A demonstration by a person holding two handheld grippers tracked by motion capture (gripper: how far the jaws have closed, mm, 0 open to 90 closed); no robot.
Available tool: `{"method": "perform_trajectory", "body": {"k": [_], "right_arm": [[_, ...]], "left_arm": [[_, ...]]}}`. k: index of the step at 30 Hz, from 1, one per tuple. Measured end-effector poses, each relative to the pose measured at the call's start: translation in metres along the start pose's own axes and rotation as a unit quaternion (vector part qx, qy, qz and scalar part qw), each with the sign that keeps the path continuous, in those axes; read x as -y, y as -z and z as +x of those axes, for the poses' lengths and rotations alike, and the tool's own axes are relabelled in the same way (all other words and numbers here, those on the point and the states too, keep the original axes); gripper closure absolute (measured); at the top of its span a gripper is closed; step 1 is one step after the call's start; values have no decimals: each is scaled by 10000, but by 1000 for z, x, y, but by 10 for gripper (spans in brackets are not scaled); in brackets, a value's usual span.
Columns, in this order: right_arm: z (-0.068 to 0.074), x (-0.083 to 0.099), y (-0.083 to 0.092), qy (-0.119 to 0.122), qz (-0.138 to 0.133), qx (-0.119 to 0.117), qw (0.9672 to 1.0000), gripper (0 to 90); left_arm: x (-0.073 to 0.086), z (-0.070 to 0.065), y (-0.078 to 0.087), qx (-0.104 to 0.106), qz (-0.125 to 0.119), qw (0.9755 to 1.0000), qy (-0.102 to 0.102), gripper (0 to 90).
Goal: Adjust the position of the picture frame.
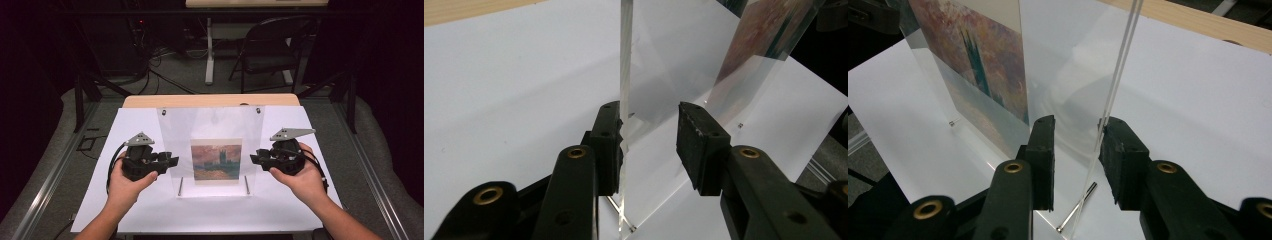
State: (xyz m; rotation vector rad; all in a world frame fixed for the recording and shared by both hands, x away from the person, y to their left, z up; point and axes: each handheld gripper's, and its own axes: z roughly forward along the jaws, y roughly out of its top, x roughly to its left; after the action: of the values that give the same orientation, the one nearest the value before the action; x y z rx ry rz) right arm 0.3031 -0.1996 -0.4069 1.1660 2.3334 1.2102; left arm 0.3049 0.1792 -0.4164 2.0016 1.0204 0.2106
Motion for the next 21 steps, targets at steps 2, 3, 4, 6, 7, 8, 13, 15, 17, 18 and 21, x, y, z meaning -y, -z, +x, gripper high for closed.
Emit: {"method": "perform_trajectory", "body": {"k": [2, 3, 4, 6, 7, 8, 13, 15, 17, 18, 21], "right_arm": [[1, 2, 1, -25, -38, -22, 10000, 672], [0, 3, 1, -33, -82, -31, 10000, 670], [0, 3, 1, -30, -101, -39, 9999, 670], [0, 4, 1, -65, -109, -54, 9999, 670], [0, 4, 1, -66, -107, -52, 9999, 670], [-1, 4, 1, -60, -114, -54, 9999, 670], [-2, 3, 1, -101, -94, -91, 9999, 669], [-2, 4, 1, -90, -113, -90, 9999, 668], [-1, 4, 1, -75, -129, -83, 9999, 668], [-1, 4, 1, -69, -127, -81, 9999, 668], [0, 4, 1, -78, -107, -61, 9999, 666]], "left_arm": [[2, -1, 0, -32, -28, 10000, -24, 627], [2, -1, 0, -39, -31, 10000, -41, 627], [2, -1, 0, -33, -38, 10000, -28, 628], [1, 0, 0, -4, -15, 10000, -42, 627], [1, 1, -1, 13, -9, 10000, -34, 627], [1, 1, -1, 19, -8, 10000, -24, 627], [2, 2, -1, 55, -41, 10000, 32, 626], [2, 2, -1, 59, -36, 10000, 39, 624], [2, 1, -2, 64, -15, 10000, 32, 622], [3, 1, -2, 65, -6, 10000, 20, 621], [3, 2, -2, 75, -22, 10000, 17, 621]]}}
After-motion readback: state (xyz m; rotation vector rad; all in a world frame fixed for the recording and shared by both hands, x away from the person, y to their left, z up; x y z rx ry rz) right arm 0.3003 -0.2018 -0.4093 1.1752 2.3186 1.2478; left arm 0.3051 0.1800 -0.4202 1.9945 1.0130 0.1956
